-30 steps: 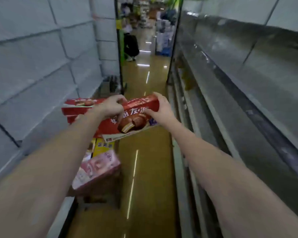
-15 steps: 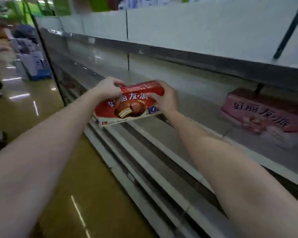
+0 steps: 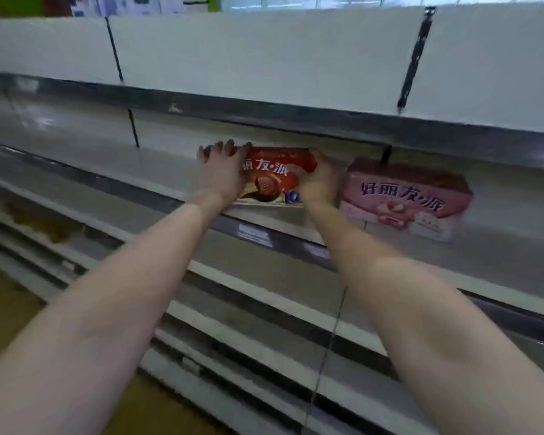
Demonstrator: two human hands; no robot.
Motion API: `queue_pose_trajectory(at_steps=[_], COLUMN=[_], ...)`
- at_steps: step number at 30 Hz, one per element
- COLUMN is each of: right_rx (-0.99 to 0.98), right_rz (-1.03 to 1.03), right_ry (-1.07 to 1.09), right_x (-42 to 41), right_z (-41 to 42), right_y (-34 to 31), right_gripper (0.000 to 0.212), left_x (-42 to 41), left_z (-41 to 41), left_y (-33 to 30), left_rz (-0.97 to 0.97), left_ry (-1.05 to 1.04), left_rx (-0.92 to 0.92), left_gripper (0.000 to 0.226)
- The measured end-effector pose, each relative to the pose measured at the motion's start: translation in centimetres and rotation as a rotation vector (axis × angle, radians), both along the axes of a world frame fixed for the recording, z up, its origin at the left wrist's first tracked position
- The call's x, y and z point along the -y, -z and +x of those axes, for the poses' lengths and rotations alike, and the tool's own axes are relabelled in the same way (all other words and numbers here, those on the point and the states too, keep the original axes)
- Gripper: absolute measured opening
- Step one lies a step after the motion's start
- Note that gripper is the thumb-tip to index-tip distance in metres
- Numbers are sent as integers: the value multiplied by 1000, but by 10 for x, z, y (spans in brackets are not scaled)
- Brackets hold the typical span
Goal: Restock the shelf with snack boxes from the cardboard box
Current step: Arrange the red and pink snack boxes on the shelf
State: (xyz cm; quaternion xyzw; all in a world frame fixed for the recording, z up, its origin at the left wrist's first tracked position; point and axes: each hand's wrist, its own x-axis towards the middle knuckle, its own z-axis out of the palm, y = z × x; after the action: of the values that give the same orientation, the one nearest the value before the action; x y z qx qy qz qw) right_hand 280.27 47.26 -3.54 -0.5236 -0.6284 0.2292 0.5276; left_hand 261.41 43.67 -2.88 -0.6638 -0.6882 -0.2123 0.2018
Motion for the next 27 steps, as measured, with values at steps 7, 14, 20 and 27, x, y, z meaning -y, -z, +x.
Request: queue_pose_trajectory(at_steps=[7, 14, 20, 27], right_rx=[414, 741, 948, 1055], right_rz=[69, 201, 213, 112], right_ry=[136, 165, 456, 528], right_x=[-43, -61, -69, -99], right_z=[18, 14, 19, 9], right_y=[21, 28, 38, 35], right_gripper=[49, 51, 54, 57], left_x=[-54, -100, -138, -176], left_z=[3, 9, 26, 29], left_y=[31, 47, 48, 45], left_rz=[-13, 73, 103, 95], left_ry=[55, 115, 229, 258], left_rx=[51, 103, 31, -5], left_gripper=[80, 73, 75, 71])
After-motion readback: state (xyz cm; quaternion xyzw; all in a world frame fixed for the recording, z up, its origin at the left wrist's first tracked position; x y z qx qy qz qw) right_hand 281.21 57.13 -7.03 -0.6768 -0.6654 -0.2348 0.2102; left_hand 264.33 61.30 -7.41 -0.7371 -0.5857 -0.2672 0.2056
